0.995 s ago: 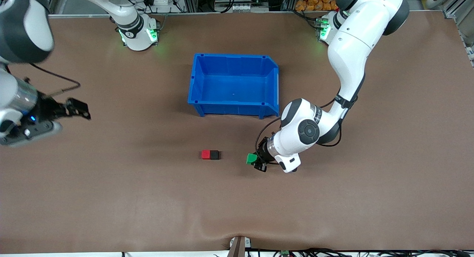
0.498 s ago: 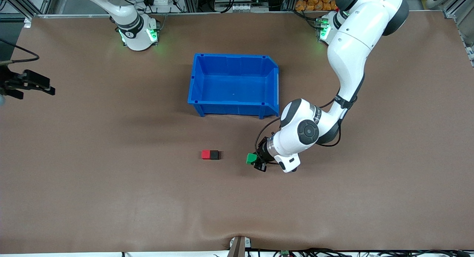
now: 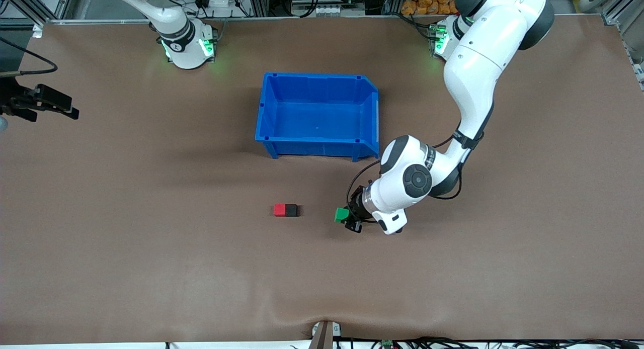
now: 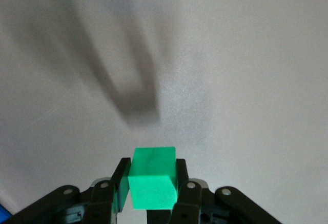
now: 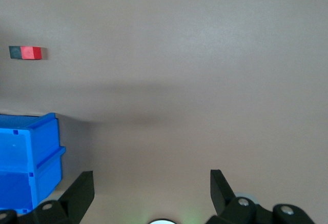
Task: Attach green and red cubes to black cube
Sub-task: 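Move the held green cube with the left gripper toward the black cube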
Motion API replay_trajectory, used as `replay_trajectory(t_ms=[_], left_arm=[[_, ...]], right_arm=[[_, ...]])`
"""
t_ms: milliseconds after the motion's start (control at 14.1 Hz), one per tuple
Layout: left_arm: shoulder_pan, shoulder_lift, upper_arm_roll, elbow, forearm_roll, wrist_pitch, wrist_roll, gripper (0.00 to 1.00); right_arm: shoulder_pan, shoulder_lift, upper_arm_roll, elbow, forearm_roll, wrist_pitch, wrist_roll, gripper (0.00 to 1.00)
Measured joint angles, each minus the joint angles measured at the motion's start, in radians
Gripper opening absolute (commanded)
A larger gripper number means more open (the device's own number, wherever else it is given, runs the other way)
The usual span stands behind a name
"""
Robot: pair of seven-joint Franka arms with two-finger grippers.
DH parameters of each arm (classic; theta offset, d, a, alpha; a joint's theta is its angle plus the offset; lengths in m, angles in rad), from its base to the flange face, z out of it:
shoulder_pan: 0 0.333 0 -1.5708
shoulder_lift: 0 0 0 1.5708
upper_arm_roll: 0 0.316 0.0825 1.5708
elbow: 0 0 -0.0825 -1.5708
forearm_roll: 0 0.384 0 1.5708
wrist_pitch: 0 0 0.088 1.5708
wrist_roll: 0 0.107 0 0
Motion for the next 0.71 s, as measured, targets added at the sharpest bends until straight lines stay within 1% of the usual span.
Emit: replay_trajectory(t_ms=[284,569,711], left_arm=[[0.0,0.001,0.0,0.0,0.0,0.0,0.0,0.0],[-0.006,0.007,0.001,0.0,0.0,0.002,0.0,0.0],[-0.02,0.015,0.012,0.0,0.0,0.016,-0.006,0.0]], right_arm=[[0.0,-0.037,0.0,-0.046,0.0,0.014,0.0,1.0],[-0.015,-0.038,-0.016,-0.047,0.002,0.022,0.005,1.0],[-0.016,-0.037,-0.021,-0.047,0.002,0.018,0.005,1.0]])
